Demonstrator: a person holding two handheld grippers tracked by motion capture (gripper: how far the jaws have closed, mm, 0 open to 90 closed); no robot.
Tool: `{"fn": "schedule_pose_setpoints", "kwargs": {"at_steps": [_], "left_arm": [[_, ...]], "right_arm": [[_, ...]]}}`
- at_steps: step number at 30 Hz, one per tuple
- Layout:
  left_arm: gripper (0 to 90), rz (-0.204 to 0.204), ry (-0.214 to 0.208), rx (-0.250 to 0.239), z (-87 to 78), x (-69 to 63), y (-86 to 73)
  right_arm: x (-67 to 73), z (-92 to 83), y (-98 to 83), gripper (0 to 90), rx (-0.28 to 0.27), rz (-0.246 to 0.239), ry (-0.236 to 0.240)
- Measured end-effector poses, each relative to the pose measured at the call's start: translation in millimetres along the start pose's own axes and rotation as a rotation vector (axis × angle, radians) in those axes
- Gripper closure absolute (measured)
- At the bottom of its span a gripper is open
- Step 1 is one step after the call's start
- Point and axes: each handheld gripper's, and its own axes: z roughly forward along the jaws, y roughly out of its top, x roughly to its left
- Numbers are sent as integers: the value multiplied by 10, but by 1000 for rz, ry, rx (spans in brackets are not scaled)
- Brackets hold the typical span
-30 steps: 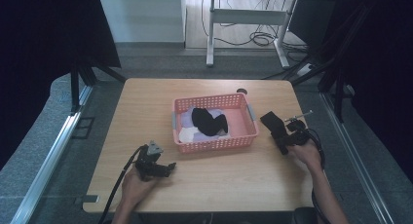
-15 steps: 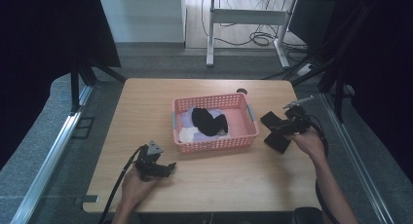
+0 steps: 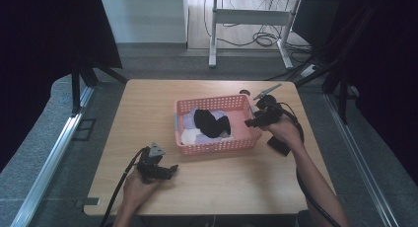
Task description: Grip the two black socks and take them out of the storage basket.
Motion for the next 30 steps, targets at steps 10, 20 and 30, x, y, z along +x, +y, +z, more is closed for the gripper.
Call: {"fn": "schedule_pose_setpoints", "kwargs": {"at_steps": [10,20,30], "left_arm": [[119,2,1,2,-1,1,0],[120,0,0,0,0,1,0],[120,0,0,0,-1,1,0]], "right_arm": [[198,503,277,364,63,-46,47],[292,931,392,392,157,-64,33],[354,1010,401,827,211,-64,44]]}}
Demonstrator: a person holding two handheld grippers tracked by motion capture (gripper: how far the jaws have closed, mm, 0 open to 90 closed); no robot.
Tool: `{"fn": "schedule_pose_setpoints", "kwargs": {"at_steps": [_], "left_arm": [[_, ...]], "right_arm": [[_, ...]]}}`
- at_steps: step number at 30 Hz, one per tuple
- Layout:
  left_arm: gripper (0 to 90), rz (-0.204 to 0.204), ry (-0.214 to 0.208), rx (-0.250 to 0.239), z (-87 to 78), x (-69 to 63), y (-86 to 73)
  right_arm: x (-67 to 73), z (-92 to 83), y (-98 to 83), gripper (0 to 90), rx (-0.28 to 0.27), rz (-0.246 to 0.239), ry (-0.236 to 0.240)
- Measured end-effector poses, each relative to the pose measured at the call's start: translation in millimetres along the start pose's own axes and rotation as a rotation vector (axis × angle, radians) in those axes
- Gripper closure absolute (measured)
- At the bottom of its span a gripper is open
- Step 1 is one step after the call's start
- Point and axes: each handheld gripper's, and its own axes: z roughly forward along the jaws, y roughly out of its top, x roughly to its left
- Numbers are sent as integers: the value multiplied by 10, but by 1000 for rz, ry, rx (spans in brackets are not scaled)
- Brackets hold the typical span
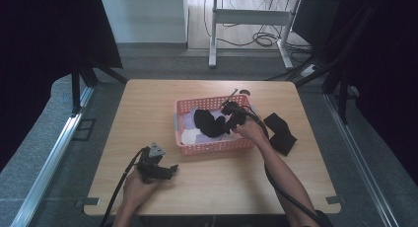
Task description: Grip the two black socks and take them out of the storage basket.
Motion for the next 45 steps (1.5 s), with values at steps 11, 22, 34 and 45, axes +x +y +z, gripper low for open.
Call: {"fn": "schedule_pose_setpoints", "kwargs": {"at_steps": [11,22,34,45], "left_arm": [[120,-3,0,0,0,-2,-1],[120,-2,1,-3,2,-1,0],[120,-2,1,-1,1,0,1],[120,-1,0,1,0,1,1]], "right_arm": [[32,-531,104,823,-123,-18,19],[106,-993,206,822,-182,-47,12],[80,-1336,234,823,-219,-54,-19],[12,-1575,184,823,-251,-40,-42]]}}
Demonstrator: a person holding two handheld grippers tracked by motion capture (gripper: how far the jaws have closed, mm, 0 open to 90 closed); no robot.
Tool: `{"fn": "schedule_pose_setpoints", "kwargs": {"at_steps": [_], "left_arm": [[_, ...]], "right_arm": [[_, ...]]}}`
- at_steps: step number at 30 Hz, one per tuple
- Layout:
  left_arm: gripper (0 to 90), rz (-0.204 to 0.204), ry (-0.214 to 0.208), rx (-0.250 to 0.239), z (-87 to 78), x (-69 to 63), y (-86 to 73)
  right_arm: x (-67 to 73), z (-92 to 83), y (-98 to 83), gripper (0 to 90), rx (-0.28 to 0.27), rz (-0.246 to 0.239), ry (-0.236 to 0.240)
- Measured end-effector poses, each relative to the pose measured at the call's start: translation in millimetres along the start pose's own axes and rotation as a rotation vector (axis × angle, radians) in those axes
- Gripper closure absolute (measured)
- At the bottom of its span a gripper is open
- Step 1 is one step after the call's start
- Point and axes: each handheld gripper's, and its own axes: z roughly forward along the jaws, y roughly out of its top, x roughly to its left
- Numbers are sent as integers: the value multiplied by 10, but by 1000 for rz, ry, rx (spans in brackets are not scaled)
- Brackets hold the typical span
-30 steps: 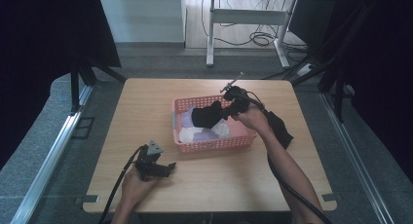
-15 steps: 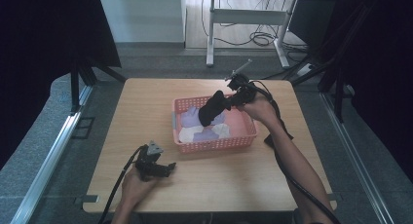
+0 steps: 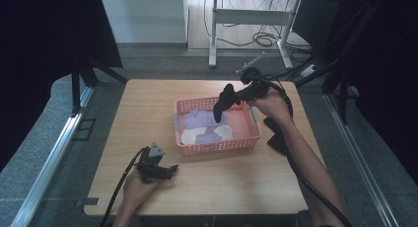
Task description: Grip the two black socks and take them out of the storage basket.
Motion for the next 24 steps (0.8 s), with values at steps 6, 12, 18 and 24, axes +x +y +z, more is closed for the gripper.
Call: {"fn": "schedule_pose_setpoints", "kwargs": {"at_steps": [6,12,18,24], "left_arm": [[120,-1,0,-1,1,0,0],[120,-3,-1,-1,1,-2,-1],[120,-3,-1,-1,1,-2,-1],[119,1,-1,2,-1,0,0]], "right_arm": [[-50,-174,6,823,-25,1,-13],[-135,-342,-29,823,-42,19,-43],[-248,-528,-91,823,-63,36,-78],[-351,-724,-159,823,-83,60,-113]]}}
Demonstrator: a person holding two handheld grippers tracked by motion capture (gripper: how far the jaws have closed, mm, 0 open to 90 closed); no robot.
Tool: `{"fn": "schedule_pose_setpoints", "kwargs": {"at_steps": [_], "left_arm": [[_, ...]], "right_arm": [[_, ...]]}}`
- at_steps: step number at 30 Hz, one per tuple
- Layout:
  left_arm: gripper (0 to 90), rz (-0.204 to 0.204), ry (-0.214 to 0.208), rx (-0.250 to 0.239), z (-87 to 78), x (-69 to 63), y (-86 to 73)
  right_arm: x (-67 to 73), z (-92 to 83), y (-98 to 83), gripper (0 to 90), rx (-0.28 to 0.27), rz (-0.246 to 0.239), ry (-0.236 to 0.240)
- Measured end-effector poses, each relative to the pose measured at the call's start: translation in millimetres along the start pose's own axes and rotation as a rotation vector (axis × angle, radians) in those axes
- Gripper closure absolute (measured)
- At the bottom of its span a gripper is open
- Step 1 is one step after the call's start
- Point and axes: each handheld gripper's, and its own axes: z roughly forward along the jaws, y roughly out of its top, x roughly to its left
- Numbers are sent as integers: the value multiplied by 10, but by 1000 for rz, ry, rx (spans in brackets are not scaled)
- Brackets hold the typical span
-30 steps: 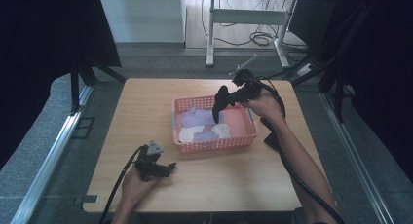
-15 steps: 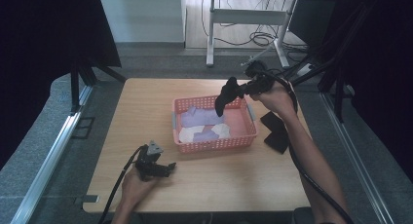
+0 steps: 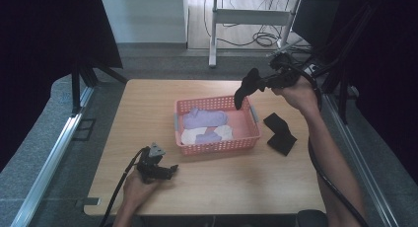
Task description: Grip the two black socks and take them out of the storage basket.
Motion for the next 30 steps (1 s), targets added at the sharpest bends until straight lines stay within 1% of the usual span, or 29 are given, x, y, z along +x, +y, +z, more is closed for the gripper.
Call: {"fn": "schedule_pose_setpoints", "kwargs": {"at_steps": [5,7,8,9,11,17,18,19,23,25,27,30], "left_arm": [[120,0,0,0,0,0,0],[120,0,0,1,-1,0,1],[120,0,0,1,-1,0,1],[120,0,1,1,-1,-1,0],[120,-2,0,0,-1,-2,0],[120,1,1,0,-1,0,1],[120,1,1,0,-1,0,1],[120,1,1,0,-1,0,1],[120,-2,1,-4,2,-2,1],[119,-2,1,-3,1,-2,1],[119,-2,1,-3,1,-2,1],[120,-2,2,-5,3,-2,0]], "right_arm": [[-118,-163,-68,823,-8,16,-37],[-161,-223,-99,823,-13,27,-47],[-161,-223,-99,823,-13,27,-47],[-211,-298,-146,823,-15,41,-61],[-254,-352,-186,823,-13,50,-82],[-412,-501,-358,823,-9,91,-123],[-412,-501,-358,823,-9,91,-123],[-464,-525,-430,823,-3,109,-137],[-537,-507,-556,822,14,126,-153],[-571,-478,-626,821,29,135,-163],[-605,-439,-697,822,38,152,-160],[-643,-356,-802,821,59,164,-164]]}}
